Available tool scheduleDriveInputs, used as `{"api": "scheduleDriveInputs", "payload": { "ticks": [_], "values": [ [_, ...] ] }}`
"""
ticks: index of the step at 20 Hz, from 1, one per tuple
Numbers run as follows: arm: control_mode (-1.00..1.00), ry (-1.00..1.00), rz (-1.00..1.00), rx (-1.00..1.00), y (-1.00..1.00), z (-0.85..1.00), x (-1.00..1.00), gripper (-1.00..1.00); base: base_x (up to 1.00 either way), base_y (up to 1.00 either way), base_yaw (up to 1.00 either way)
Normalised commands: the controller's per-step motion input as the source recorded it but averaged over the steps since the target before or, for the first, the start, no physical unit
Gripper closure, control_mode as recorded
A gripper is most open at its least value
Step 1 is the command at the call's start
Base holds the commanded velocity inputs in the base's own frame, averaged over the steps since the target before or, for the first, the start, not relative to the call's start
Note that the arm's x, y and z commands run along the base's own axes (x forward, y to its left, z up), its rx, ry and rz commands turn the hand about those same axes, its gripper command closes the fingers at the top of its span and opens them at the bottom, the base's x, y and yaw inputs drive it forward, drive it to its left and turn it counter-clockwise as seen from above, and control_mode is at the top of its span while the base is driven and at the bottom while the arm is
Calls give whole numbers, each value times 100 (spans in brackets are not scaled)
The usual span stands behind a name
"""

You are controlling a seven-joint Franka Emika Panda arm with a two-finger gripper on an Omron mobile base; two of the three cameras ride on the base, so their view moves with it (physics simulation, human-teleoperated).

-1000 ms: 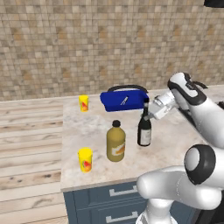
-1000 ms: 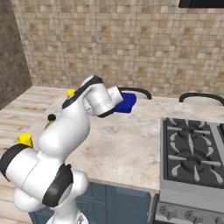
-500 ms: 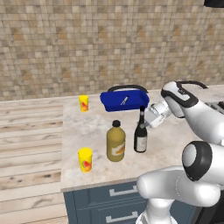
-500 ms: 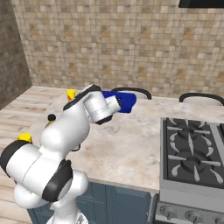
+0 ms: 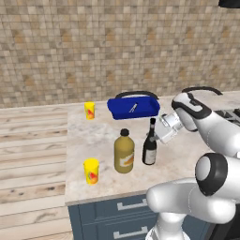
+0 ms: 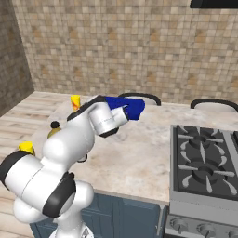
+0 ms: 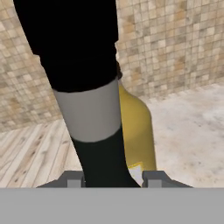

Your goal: Place the drinks on the dining counter in a tight cluster.

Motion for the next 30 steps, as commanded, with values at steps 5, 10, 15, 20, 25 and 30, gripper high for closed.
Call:
{"api": "scheduleDriveInputs", "payload": {
  "ticks": [5,10,15,20,25,30],
  "values": [
    [-100,-1,0,0,14,-3,0,100,0,0,0],
    [-100,0,1,0,21,-2,0,100,0,0,0],
    [-100,0,0,0,11,-6,0,100,0,0,0],
    [-100,0,0,0,0,-11,3,100,0,0,0],
    [-100,0,0,0,-2,-6,0,100,0,0,0],
    [-100,0,0,0,-1,-5,0,100,0,0,0]
  ]
}}
